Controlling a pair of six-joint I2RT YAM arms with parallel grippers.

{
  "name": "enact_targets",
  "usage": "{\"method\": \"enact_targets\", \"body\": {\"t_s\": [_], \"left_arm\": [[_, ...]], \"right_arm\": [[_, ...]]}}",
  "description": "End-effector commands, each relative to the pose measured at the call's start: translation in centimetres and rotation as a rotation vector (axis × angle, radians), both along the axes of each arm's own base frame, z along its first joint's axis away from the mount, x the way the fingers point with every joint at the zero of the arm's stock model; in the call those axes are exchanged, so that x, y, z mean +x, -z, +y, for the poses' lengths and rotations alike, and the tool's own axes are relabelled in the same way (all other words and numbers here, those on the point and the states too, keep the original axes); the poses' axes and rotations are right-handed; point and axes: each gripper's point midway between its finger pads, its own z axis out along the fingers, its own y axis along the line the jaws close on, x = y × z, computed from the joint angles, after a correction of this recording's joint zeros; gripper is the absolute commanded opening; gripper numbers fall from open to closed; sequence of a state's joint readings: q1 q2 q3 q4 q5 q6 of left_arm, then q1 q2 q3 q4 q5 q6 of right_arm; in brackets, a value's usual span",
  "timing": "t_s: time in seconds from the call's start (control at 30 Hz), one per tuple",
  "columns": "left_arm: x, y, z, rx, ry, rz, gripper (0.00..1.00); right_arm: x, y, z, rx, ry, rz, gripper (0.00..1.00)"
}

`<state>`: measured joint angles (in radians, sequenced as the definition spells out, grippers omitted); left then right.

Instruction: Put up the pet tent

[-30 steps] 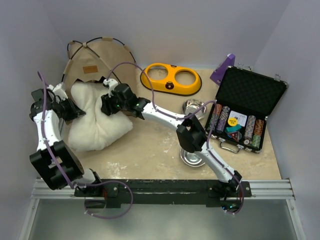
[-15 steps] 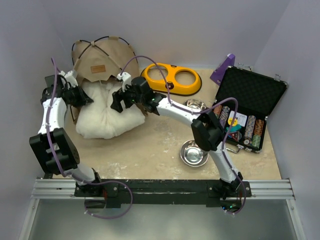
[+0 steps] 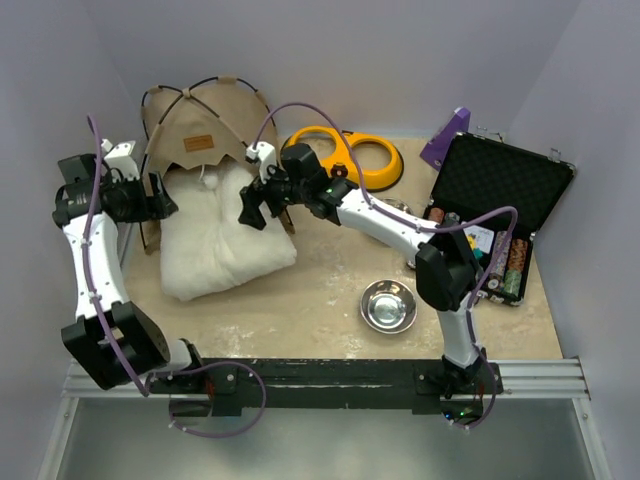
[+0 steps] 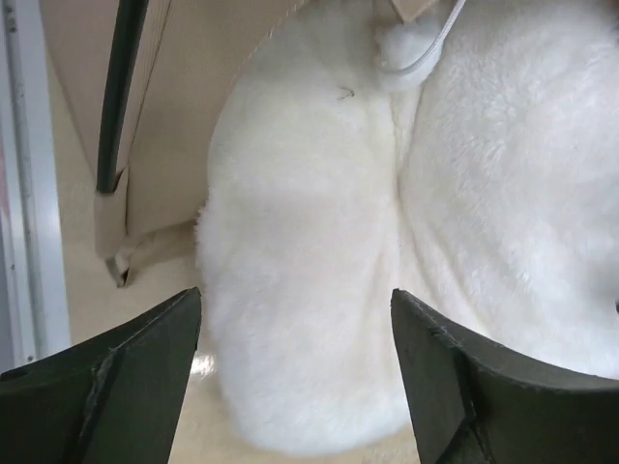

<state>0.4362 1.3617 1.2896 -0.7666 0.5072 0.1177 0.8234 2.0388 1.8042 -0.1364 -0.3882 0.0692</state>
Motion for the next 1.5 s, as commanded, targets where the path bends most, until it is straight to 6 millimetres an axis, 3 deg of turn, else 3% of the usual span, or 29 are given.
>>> {"method": "enact_targets", "body": {"t_s": [0.0, 0.1, 0.23, 0.33, 0.5, 0.63, 0.73, 0.87, 0.93, 1.03, 1.13, 1.17, 1.2, 1.3, 1.47], "left_arm": [[-3.8, -0.4, 0.2, 0.030, 0.082, 0.047, 0.85], [-6.0, 0.0, 0.3, 0.030, 0.099, 0.081, 0.86], [-9.0, 0.8, 0.8, 0.041, 0.113, 0.120, 0.88], [-11.6, 3.4, -0.2, 0.012, 0.195, 0.235, 0.90], [-15.5, 8.2, -1.7, -0.013, 0.346, 0.376, 0.94], [-15.7, 11.2, -2.5, -0.012, 0.382, 0.346, 0.94], [-14.6, 12.4, -2.3, -0.033, 0.364, 0.333, 0.89], [-13.1, 13.3, -2.4, 0.001, 0.396, 0.324, 0.81], [-12.5, 12.9, -2.9, 0.034, 0.427, 0.294, 0.75], [-10.8, 11.6, -3.1, 0.105, 0.439, 0.218, 0.51], [-8.5, 9.1, -2.0, 0.168, 0.378, 0.121, 0.05], [-7.9, 8.1, -1.9, 0.173, 0.361, 0.088, 0.00], [-7.4, 6.7, -2.1, 0.169, 0.365, 0.045, 0.00], [-6.1, 2.9, -2.9, 0.154, 0.357, -0.075, 0.00], [-2.6, -1.2, -1.5, 0.167, 0.237, -0.202, 0.00]], "right_arm": [[-1.2, 2.3, -3.5, -0.136, -0.003, 0.071, 0.99], [-1.6, 2.2, -5.7, -0.130, 0.009, 0.134, 0.99], [-2.7, 0.3, -9.1, -0.081, 0.027, 0.132, 0.99], [-4.4, 1.9, -10.7, -0.116, 0.005, 0.151, 0.99], [-7.0, 5.2, -10.8, -0.134, -0.096, 0.237, 0.98], [-8.1, 6.8, -9.9, -0.118, -0.156, 0.253, 0.97], [-8.3, 7.2, -8.8, -0.100, -0.169, 0.244, 0.94], [-7.7, 7.4, -7.2, -0.081, -0.162, 0.231, 0.79], [-7.2, 7.5, -6.8, -0.082, -0.160, 0.233, 0.65], [-7.0, 6.2, -6.2, -0.046, -0.162, 0.219, 0.39], [-6.7, 4.8, -5.3, -0.005, -0.156, 0.191, 0.16], [-6.5, 4.3, -4.9, 0.008, -0.152, 0.179, 0.06], [-6.4, 3.7, -4.5, 0.020, -0.156, 0.167, 0.00], [-5.3, 0.7, -3.0, 0.068, -0.124, 0.111, 0.00], [-1.6, -4.6, -0.2, 0.170, 0.017, -0.085, 0.00]]}}
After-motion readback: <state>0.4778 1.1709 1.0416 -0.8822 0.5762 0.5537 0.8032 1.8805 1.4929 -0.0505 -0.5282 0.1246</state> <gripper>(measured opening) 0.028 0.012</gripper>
